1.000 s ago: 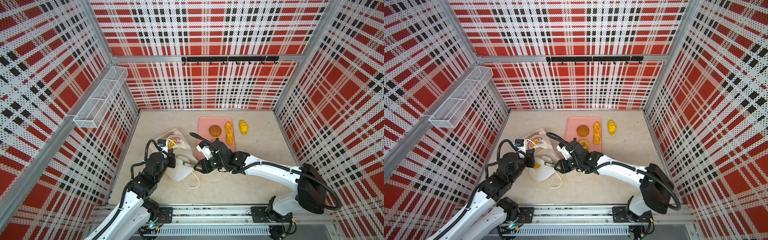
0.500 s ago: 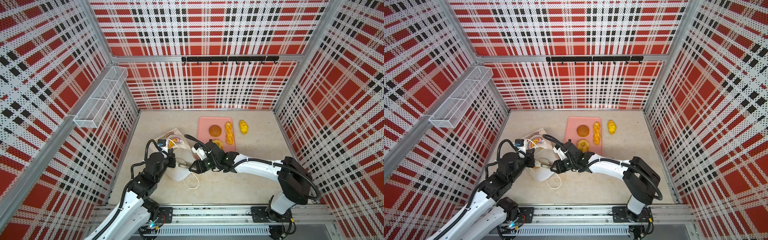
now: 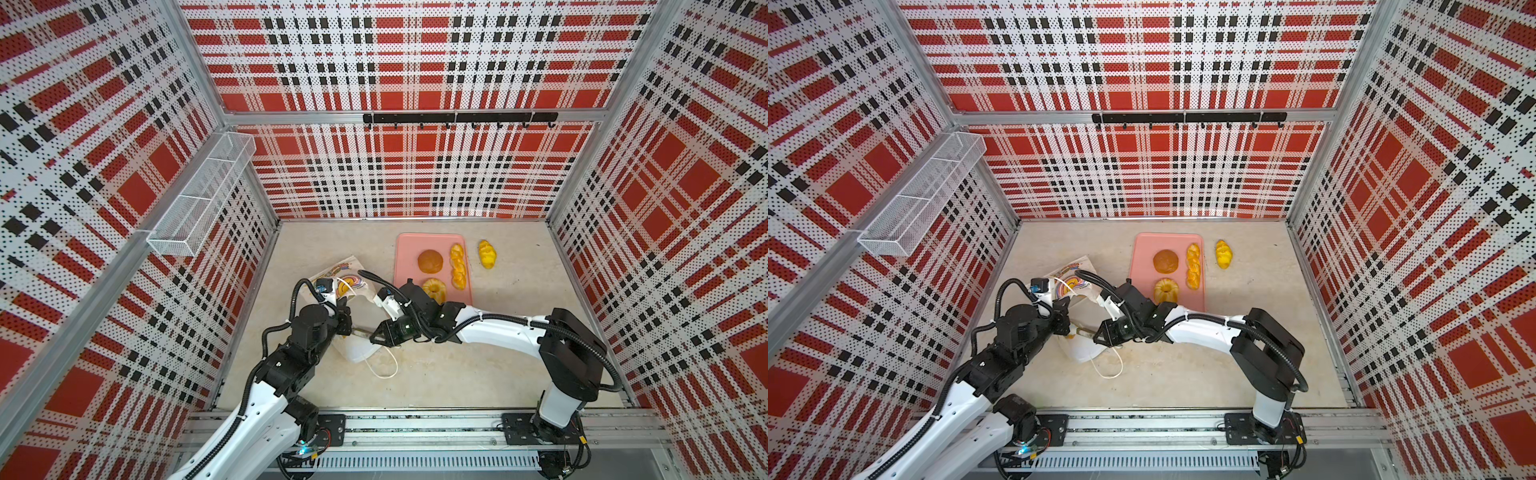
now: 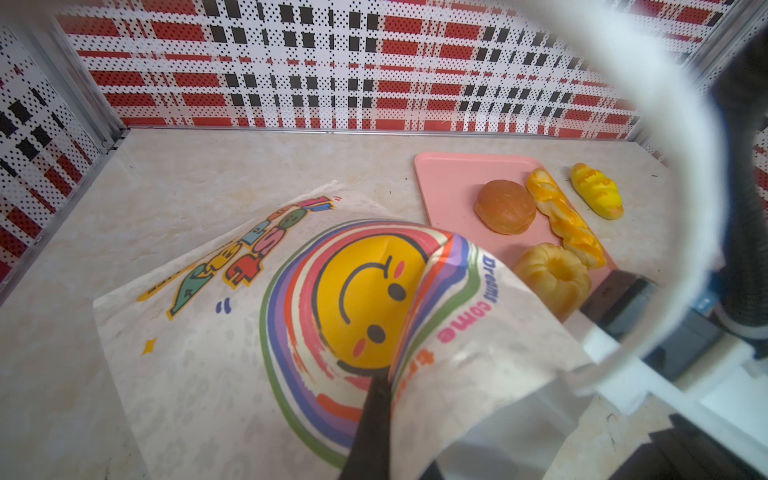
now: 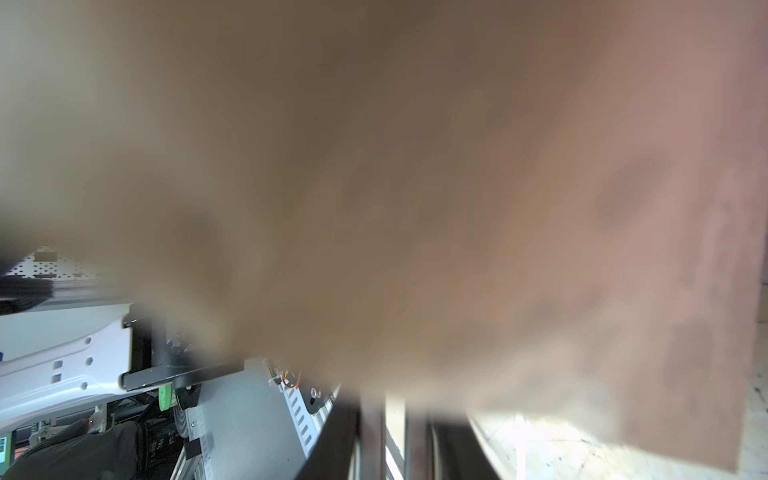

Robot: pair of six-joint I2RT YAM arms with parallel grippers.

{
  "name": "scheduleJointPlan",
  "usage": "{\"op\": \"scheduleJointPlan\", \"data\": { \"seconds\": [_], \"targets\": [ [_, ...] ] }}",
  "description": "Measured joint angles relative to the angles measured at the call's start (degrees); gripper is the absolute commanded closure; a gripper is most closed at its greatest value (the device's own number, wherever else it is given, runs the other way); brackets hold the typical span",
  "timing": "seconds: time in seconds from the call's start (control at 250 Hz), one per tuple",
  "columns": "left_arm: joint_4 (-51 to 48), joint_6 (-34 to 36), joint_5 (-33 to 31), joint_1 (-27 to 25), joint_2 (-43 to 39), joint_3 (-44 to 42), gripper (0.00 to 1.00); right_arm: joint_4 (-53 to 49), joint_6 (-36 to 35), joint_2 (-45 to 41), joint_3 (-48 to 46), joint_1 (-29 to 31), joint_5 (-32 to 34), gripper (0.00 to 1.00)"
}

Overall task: Take the fake bread out of the paper bag
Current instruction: 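Pinch the long yellow loaf with the tongs and pull it out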

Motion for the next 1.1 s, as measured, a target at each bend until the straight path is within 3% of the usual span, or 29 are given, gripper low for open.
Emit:
{"op": "scheduleJointPlan", "data": {
  "seconds": [0.448,1.1],
  "targets": [
    [-0.9,-1.1,-2.7,1.7,-0.3,0.0,1.00,-13.9,0.4,-20.1,-5.0,5.8,4.5,1.00],
    [-1.0,-4.7,-1.5,7.1,0.3,0.1,1.00,-25.2,1.7,-28.5,-8.7,7.3,11.2,1.00]
  ]
}}
